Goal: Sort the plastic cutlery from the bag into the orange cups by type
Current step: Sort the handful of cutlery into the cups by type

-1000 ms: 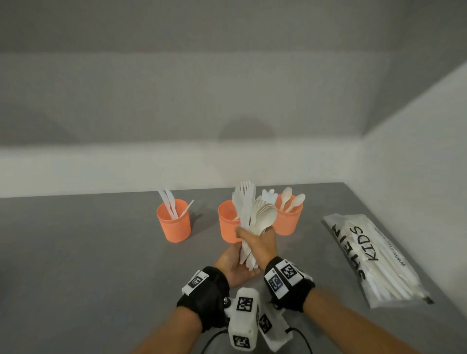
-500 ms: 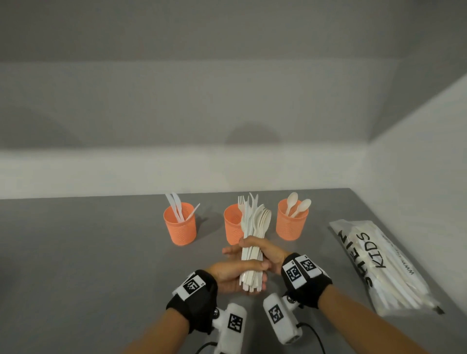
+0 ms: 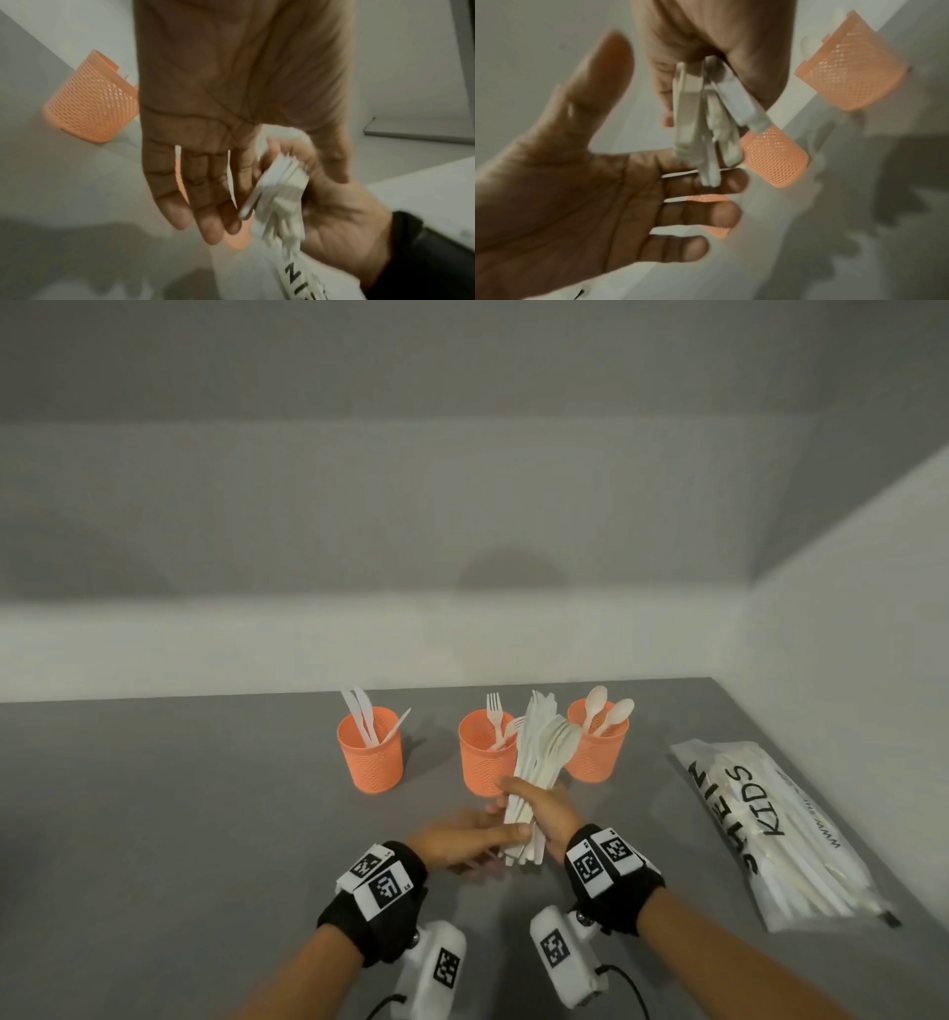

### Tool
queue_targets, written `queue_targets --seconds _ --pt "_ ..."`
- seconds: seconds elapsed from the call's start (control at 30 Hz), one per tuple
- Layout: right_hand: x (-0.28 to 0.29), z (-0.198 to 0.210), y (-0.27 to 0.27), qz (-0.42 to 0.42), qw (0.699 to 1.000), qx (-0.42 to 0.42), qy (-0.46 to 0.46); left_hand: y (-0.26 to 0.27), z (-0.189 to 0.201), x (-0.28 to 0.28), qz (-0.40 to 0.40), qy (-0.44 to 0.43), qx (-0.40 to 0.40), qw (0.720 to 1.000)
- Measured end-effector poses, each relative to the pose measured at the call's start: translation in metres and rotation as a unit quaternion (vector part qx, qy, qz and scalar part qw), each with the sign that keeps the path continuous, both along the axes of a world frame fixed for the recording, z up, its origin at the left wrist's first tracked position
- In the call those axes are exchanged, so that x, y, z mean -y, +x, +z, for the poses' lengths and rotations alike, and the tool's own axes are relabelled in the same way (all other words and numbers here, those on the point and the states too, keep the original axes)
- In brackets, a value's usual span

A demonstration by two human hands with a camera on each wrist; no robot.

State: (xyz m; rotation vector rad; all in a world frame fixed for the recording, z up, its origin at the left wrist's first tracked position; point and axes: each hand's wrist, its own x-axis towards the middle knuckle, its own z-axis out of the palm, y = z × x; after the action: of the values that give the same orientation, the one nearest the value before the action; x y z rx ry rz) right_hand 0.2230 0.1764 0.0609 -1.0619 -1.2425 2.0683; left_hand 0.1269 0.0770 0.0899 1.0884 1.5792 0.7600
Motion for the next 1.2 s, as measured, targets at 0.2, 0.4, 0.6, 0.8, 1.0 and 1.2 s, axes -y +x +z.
queue_targets --seconds 0.2,0.4,0.6,0.8,1.0,1.2 --pt "0.001 -0.006 0.007 0.003 0.997 0.037 0.064 -0.025 0.014 -0.013 0.199 0.142 -0.003 0.97" --pt "0.014 -0.005 0.007 0.083 0.996 -0.016 0.032 -0.024 0.02 -0.028 0.231 0.15 0.008 0.961" --pt "0.016 -0.006 0.013 0.096 0.995 0.0 0.007 -0.015 0.012 -0.034 0.278 0.143 0.019 0.95" --pt "0.013 -0.007 0.02 0.107 0.994 -0.009 -0.037 -0.02 0.02 -0.04 0.372 0.205 0.021 0.905" --pt "0.012 -0.014 0.021 0.07 0.996 0.03 0.041 -0.032 0.031 -0.038 0.415 0.281 0.031 0.865" --pt "0.011 -0.016 0.02 0.106 0.982 0.077 0.133 -0.02 0.023 -0.039 0.272 0.248 -0.108 0.923"
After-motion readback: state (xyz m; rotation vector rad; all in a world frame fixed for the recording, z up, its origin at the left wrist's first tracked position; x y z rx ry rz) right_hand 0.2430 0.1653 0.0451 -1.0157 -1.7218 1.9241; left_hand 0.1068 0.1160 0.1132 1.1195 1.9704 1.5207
